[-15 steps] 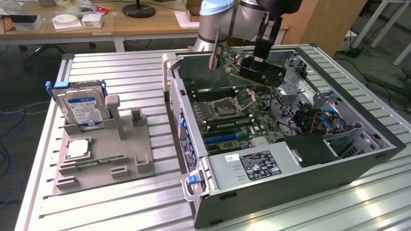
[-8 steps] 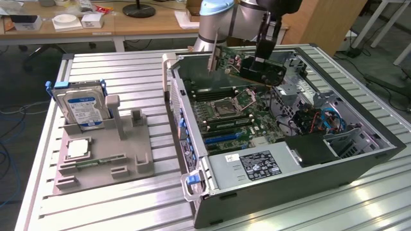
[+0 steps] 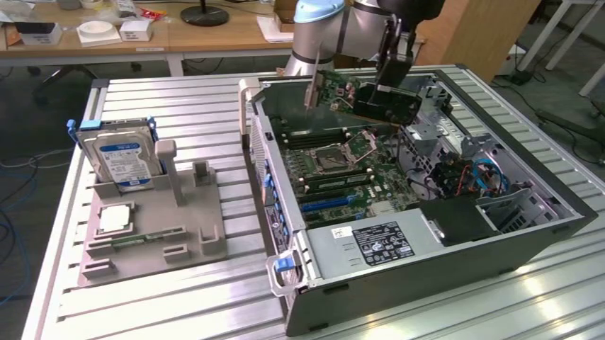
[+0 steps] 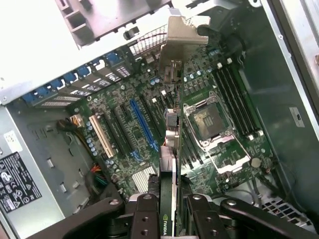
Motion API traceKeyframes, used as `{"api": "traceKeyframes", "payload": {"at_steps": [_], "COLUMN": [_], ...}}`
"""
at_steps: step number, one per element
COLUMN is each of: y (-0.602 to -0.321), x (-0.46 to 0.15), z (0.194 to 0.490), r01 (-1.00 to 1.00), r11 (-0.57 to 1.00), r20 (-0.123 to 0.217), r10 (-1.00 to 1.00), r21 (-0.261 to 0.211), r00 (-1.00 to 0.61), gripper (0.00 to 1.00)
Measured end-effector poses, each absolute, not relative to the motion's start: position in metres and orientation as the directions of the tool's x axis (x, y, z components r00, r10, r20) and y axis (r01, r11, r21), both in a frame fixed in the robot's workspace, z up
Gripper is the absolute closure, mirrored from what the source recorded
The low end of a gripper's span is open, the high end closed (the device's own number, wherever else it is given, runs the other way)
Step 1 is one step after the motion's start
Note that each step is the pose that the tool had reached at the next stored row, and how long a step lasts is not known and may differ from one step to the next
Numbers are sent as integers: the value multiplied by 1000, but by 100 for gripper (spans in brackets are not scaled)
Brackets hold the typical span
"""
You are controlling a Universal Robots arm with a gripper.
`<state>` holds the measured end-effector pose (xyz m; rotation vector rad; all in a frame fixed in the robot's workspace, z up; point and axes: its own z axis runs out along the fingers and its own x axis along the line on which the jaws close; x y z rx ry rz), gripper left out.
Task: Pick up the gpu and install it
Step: 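Insert the gpu into the slot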
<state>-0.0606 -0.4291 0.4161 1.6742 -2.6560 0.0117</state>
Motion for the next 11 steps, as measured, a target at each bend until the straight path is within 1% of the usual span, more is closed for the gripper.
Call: {"api": "traceKeyframes", "payload": {"at_steps": [11], "y": [-429], "x": [-61], "z": [416], "r01": [-955], "r11": [295], "r20": [6], "r10": [-955], "r21": [-5], "r00": [-295], "gripper": [74]}}
